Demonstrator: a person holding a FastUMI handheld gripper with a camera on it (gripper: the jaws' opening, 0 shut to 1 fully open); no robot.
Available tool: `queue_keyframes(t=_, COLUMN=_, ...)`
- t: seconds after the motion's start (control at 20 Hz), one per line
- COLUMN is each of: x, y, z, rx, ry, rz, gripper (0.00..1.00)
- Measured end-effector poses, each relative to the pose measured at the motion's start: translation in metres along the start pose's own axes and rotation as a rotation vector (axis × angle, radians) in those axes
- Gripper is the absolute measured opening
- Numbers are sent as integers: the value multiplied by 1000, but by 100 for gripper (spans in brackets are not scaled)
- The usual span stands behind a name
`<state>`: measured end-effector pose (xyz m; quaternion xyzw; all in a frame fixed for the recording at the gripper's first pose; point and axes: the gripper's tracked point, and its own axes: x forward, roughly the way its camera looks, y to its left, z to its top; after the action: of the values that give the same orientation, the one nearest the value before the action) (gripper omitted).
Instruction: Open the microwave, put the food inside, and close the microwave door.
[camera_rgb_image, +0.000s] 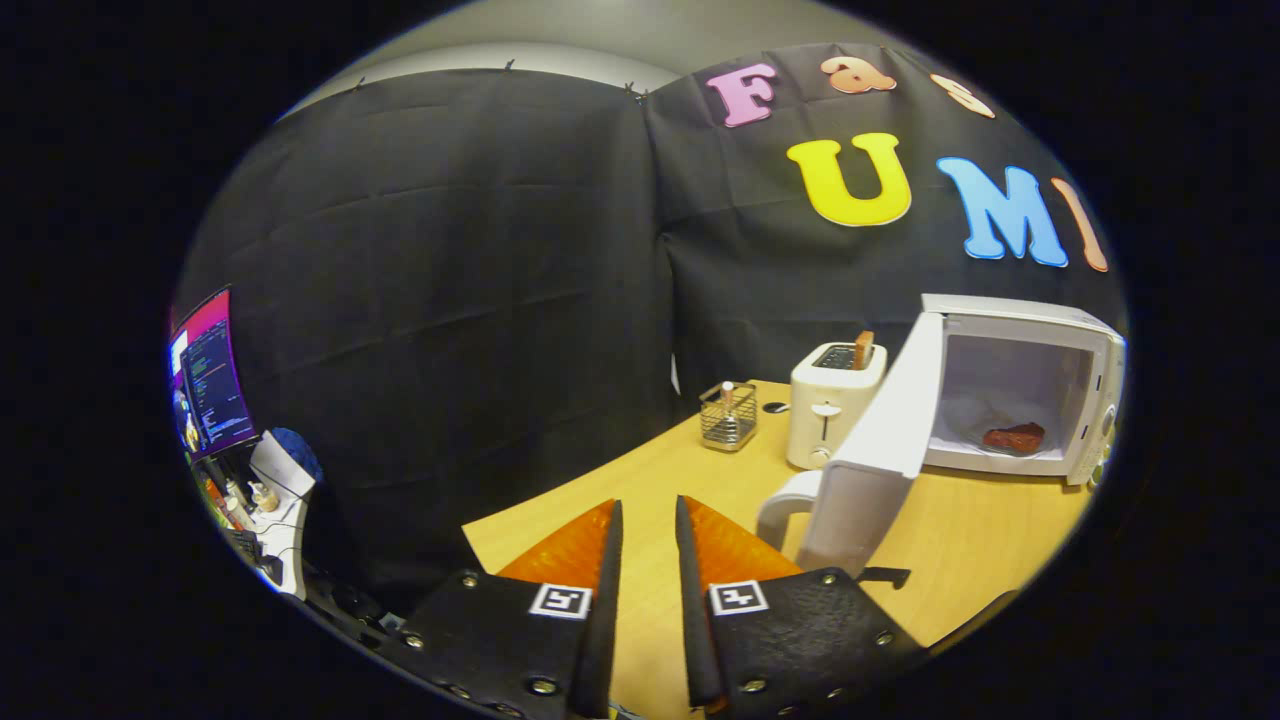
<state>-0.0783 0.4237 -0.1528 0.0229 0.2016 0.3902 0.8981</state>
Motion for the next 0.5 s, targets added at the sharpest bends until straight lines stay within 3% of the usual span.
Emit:
queue_keyframes(t=0.05, x=3, y=-10, z=-4, rx=-2, ry=9, rz=-17, gripper=11)
queue_keyframes(t=0.15, x=5, y=-11, z=-14, rx=27, ry=47, rz=8, gripper=1)
queue_keyframes(t=0.5, x=-23, y=-36, z=-22, rx=12, ry=54, rz=-27, gripper=1)
